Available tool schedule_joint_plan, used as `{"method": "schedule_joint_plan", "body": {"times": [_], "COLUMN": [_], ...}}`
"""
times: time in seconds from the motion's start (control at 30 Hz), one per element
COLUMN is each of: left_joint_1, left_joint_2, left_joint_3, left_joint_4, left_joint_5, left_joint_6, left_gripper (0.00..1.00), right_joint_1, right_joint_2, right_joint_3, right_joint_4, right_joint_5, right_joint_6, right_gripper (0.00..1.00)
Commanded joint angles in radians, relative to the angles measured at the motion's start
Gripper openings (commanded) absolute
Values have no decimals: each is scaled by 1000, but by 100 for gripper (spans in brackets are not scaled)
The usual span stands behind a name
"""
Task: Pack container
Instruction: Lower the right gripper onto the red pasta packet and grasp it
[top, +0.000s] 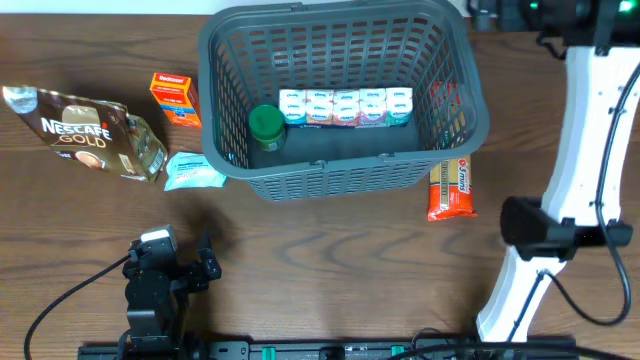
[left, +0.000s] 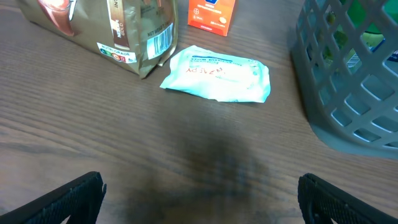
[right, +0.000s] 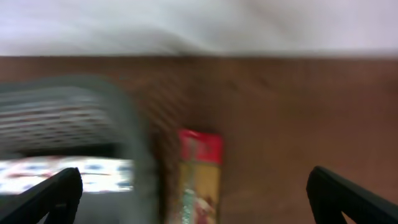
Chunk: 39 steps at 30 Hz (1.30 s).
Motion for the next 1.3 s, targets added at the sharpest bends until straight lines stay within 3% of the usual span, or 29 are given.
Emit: {"method": "schedule_joint_plan", "body": {"times": [0.0, 0.2, 0.73, 0.97, 1.27], "left_joint_1": [5, 5, 5, 5, 5], "left_joint_2": [-6, -6, -6, -6, -6], "left_joint_3": [-13, -13, -13, -13, -13], "left_joint_4": [1, 1, 2, 2, 1], "left_joint_5": [-1, -1, -1, -1, -2], "left_joint_6": [17, 17, 17, 17, 17], "left_gripper": [98, 98, 99, 98, 98], "right_joint_1": [-72, -122, -57, 12, 67], "right_joint_2": [79, 246, 540, 589, 620], "right_joint_3": [-10, -10, -10, -15, -28], "right_joint_4": [-32, -93, -27, 9, -8], "right_joint_5": [-33, -37, -216, -148, 26], "right_joint_6": [40, 31, -99, -94, 51], "right_gripper": [99, 99, 99, 99, 99]}}
